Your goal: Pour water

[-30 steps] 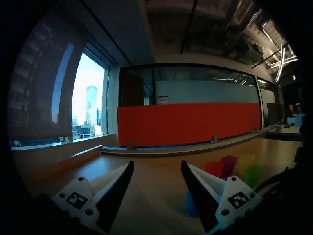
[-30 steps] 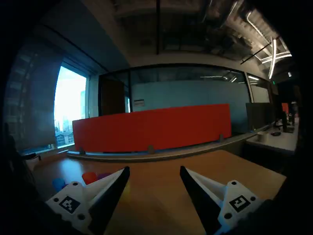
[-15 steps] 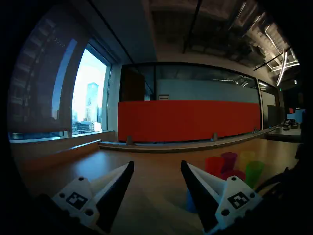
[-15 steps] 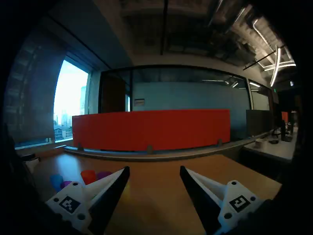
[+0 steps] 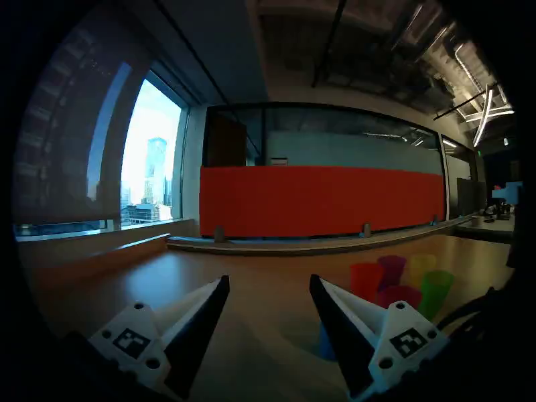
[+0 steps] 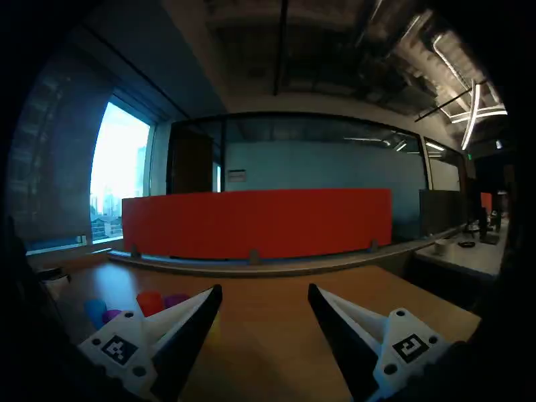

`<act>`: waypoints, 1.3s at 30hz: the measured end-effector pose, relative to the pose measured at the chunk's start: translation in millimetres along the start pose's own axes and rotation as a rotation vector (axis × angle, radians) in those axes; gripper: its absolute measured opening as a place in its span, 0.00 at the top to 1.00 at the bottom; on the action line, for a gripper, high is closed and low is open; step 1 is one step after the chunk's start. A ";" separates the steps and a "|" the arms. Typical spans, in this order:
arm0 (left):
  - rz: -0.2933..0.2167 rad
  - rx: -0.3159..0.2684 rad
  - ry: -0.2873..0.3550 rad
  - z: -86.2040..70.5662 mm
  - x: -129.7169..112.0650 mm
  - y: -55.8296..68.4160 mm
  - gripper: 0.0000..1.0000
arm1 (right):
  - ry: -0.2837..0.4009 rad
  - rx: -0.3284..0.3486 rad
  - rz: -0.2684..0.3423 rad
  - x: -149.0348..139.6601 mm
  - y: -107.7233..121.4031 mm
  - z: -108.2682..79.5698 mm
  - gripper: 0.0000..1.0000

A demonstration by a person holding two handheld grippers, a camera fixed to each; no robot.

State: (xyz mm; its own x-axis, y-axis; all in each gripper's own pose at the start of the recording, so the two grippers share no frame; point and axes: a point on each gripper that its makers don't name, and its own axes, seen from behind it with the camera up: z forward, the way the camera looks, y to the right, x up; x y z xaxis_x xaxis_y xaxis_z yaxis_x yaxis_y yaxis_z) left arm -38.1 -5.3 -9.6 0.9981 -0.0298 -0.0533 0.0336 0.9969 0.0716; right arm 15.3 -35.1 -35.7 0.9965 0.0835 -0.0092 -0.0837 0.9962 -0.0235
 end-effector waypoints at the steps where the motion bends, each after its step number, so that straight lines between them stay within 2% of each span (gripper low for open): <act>1: 0.001 0.000 -0.001 0.1 0.0 0.0 0.12 | 0.000 -0.001 0.000 -0.1 0.6 -0.1 0.01; 24: 0.006 -0.009 -0.045 4.3 -12.3 2.5 0.12 | 0.001 -0.005 -0.006 -2.1 6.8 -4.2 0.01; 39: 0.007 -0.009 -0.045 5.1 -12.3 1.9 0.12 | 0.050 0.037 -0.048 -1.1 6.2 -3.7 0.01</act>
State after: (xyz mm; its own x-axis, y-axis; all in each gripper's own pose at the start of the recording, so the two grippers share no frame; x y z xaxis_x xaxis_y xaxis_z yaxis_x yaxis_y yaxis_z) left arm -50.1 -3.4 -3.7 0.9996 -0.0257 -0.0077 0.0261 0.9977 0.0632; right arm 13.7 -29.1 -39.6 0.9977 0.0350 -0.0587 -0.0343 0.9993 0.0117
